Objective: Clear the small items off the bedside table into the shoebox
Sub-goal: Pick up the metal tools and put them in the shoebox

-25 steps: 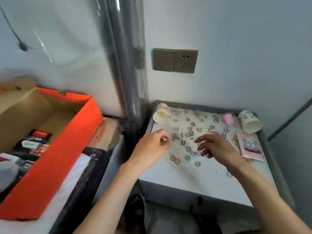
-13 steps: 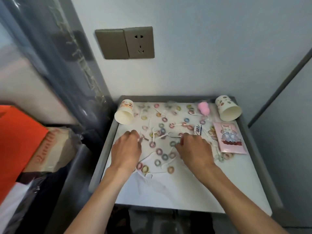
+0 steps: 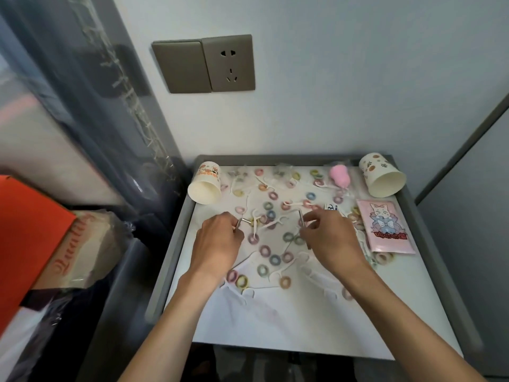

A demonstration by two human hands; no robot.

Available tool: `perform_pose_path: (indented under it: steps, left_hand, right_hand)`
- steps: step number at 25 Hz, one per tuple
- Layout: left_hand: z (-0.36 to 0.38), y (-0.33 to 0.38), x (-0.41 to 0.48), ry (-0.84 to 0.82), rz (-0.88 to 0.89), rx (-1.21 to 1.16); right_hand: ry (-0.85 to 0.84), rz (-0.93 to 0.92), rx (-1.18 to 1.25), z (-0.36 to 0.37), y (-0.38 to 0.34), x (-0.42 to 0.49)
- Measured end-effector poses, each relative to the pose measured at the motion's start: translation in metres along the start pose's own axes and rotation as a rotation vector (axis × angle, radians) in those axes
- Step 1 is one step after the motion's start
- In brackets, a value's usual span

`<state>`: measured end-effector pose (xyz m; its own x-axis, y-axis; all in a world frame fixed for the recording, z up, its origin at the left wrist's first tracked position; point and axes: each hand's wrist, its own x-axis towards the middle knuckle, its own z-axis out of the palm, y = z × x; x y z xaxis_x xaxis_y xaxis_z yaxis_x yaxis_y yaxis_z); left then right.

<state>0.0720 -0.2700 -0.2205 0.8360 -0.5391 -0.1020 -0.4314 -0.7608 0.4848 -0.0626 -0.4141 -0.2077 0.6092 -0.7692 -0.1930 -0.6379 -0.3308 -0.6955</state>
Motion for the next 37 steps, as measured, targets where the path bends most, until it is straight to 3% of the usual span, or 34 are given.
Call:
perform_pose_path:
  steps: [5, 11, 21, 23, 26, 28, 30, 33, 37]
  left_hand:
    - [-0.014, 0.011, -0.008, -0.094, -0.074, -0.580]
    - [-0.017, 0.023, -0.019, -0.205, -0.096, -0.932]
    - [-0.020, 0.025, -0.019, -0.297, -0.168, -1.209]
    - [-0.017, 0.024, -0.021, -0.232, -0.141, -1.124]
    - [-0.015, 0.022, -0.018, -0.053, -0.138, -1.019]
    - [-0.015, 0.021, -0.013, 0.022, -0.137, -0.971]
    - [-0.017, 0.019, -0.012, 0.037, -0.128, -0.932]
    - [-0.017, 0.019, -0.012, 0.005, -0.110, -0.920]
    - [-0.018, 0.023, -0.015, -0.042, -0.103, -0.970]
  right_hand:
    - [-0.070, -0.193, 0.414, 0.003, -0.020, -0.013]
    - [0.030, -0.362, 0.257, 0.027, -0.035, -0.023]
    - [0.109, -0.444, 0.246, 0.031, -0.035, -0.020]
    - [0.062, -0.456, 0.276, 0.032, -0.036, -0.022]
    - [0.040, -0.542, 0.129, 0.030, -0.035, -0.019]
    - [0.187, -0.466, -0.039, 0.020, -0.024, -0.005]
    - [0.320, -0.267, -0.275, 0.005, -0.005, 0.013]
    - [0.216, -0.020, -0.483, -0.002, 0.016, 0.029]
    - [0.201, 0.028, -0.390, 0.002, 0.016, 0.034]
